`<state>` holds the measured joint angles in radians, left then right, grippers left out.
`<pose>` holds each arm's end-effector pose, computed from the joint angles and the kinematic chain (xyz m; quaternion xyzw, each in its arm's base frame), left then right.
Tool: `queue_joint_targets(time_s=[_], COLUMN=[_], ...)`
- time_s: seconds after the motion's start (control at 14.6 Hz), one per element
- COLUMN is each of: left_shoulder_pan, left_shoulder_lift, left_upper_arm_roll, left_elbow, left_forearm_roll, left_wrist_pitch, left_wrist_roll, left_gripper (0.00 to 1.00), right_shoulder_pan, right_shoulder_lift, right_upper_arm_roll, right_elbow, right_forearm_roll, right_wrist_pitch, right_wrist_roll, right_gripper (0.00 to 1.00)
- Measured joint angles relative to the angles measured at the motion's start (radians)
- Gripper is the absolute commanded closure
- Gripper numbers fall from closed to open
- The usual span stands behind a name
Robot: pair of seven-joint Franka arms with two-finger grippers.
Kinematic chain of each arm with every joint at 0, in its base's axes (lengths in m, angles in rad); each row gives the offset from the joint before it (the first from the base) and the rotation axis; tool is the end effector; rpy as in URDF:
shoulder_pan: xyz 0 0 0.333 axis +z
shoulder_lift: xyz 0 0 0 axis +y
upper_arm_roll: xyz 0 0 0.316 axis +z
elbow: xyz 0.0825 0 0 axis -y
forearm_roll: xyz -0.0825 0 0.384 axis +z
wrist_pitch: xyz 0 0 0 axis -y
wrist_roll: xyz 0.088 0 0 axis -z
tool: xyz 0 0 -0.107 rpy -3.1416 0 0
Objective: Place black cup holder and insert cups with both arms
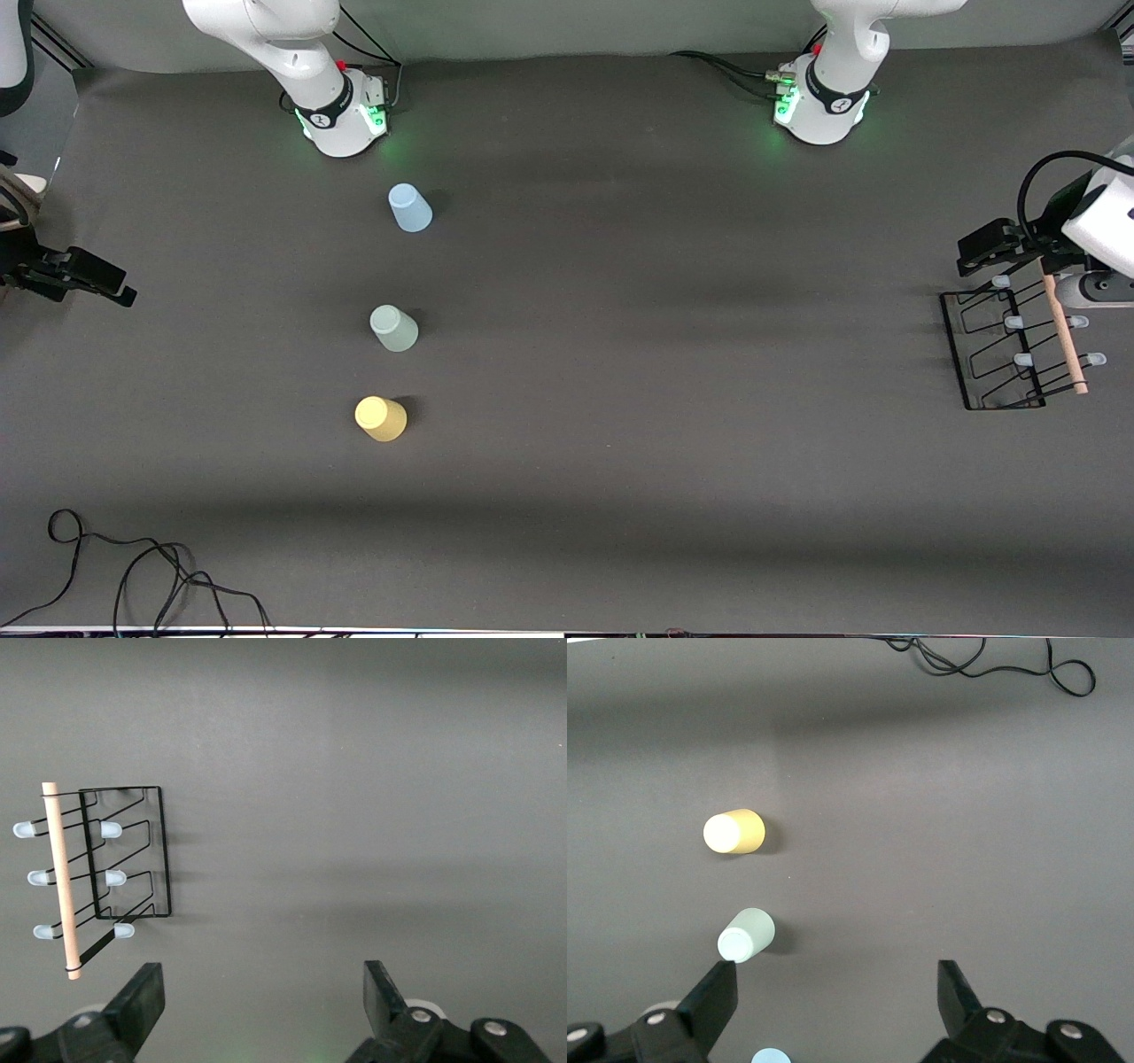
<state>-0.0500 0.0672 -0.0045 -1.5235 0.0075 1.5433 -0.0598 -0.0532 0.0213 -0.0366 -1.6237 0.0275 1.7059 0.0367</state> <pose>0.5711 -0.0302 0.6065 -0.9997 -0.0027 0.0235 0.0049 0.5706 -0.0486 0.5996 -0.9974 0.0646 -0.0308 0.0125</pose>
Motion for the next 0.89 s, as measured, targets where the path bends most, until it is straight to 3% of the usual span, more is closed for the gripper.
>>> queue_joint_targets(time_s=[0.89], left_shoulder_pan=[0.000], left_shoulder_lift=[0.000], left_upper_arm_roll=[0.001], left_elbow=[0.000], left_forearm_roll=[0.000], left_wrist_pitch=[0.000], left_wrist_roll=[0.000], left_gripper=[0.00], right_shoulder_pan=[0.000], right_shoulder_lift=[0.005], right_upper_arm_roll=[0.000], right_elbow=[0.000], right_forearm_roll=[0.000], right_wrist_pitch=[-0.020], right_wrist_roll=[0.000], right_gripper=[0.00])
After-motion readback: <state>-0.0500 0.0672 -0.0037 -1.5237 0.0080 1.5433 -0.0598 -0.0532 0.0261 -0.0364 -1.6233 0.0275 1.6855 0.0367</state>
